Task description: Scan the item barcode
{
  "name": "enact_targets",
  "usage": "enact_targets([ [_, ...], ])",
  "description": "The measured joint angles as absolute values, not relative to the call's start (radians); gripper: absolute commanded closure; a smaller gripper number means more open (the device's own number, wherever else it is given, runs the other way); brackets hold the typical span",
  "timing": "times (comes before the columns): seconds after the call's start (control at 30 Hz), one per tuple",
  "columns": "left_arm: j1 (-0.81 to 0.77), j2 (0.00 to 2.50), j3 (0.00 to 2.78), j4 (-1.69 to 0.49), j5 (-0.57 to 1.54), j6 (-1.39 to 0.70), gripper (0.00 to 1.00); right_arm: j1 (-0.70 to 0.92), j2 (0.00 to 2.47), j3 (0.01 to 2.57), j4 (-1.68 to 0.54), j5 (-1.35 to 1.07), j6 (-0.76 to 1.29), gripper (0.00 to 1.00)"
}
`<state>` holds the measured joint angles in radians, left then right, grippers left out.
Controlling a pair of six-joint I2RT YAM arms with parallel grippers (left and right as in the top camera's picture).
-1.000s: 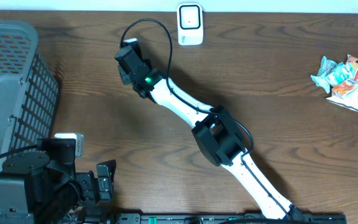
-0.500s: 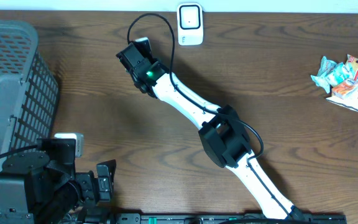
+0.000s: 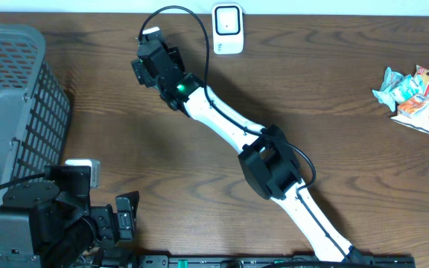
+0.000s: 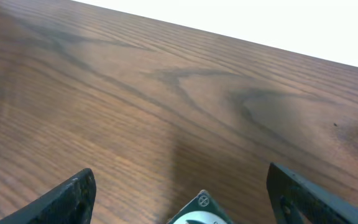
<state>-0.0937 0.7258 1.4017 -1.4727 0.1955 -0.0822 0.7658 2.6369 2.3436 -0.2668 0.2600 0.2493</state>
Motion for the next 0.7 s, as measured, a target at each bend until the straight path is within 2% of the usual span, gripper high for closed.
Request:
enact_targets([
  [0.1, -0.094, 0.726, 1.402, -1.472, 0.196, -0.082, 0.03, 0.746, 2.657, 2.344, -0.274, 0.252, 0.244, 0.22],
  [0.47, -0.094, 0.726, 1.402, -1.473, 0.196, -0.082, 0.03, 0.703, 2.704, 2.343, -0.300, 0.143, 0.243, 0.21],
  [0.63, -0.094, 0.726, 1.402, -1.472, 0.196, -0.082, 0.03, 0.722, 2.712, 2.342, -0.336, 0.131, 0.241, 0.16],
  [0.7, -0.094, 0.726, 1.402, -1.473, 0.196, -0.082, 0.02, 0.731, 2.715, 2.342, -0.350, 0.137, 0.240, 0.20],
])
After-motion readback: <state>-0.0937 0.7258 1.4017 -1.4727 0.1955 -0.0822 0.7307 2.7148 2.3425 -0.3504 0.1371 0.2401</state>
